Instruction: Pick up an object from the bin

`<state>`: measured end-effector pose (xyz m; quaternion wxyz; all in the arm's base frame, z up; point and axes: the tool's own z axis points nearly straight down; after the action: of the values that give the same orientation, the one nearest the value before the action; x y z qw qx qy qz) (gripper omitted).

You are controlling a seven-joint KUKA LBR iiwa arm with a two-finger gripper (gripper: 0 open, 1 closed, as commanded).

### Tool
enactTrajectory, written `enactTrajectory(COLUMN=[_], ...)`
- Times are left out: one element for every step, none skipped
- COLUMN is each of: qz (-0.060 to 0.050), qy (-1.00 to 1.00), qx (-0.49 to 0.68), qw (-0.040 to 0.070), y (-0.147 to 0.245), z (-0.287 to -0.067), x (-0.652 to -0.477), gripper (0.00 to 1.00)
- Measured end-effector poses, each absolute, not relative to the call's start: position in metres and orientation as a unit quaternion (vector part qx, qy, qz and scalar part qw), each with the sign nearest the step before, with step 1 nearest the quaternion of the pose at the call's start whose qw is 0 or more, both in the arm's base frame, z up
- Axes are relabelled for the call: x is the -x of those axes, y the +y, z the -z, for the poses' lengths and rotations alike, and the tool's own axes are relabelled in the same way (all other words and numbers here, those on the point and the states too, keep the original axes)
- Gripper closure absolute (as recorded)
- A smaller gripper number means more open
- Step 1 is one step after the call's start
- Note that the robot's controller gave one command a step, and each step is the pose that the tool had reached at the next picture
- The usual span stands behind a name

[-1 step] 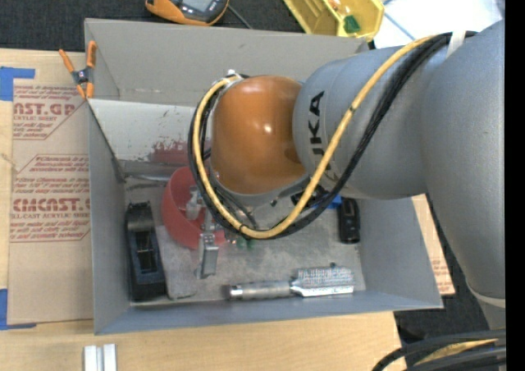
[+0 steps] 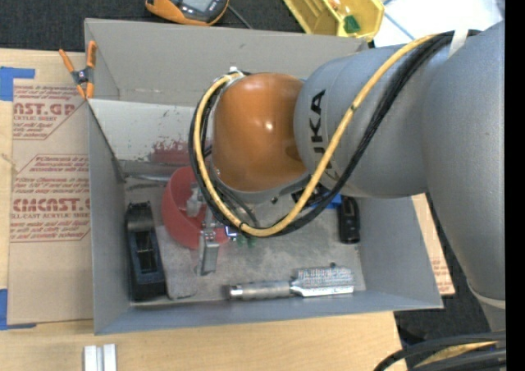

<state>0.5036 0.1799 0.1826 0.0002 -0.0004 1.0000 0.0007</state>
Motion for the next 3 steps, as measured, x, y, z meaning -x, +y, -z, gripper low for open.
enactTrajectory(qz=[0.000, -0.001, -0.001], qy=[1.000, 0.997, 0.999], qx=[-0.031, -0.075, -0.048], qw=[-0.004, 0.003, 0.002], y=[0.1672, 0.1746, 0.1715], z=[-0.0683, -0.0719, -0.0729], x=[-0.5200, -0.5172, -0.5198], gripper=[0.00, 0.00, 0.00])
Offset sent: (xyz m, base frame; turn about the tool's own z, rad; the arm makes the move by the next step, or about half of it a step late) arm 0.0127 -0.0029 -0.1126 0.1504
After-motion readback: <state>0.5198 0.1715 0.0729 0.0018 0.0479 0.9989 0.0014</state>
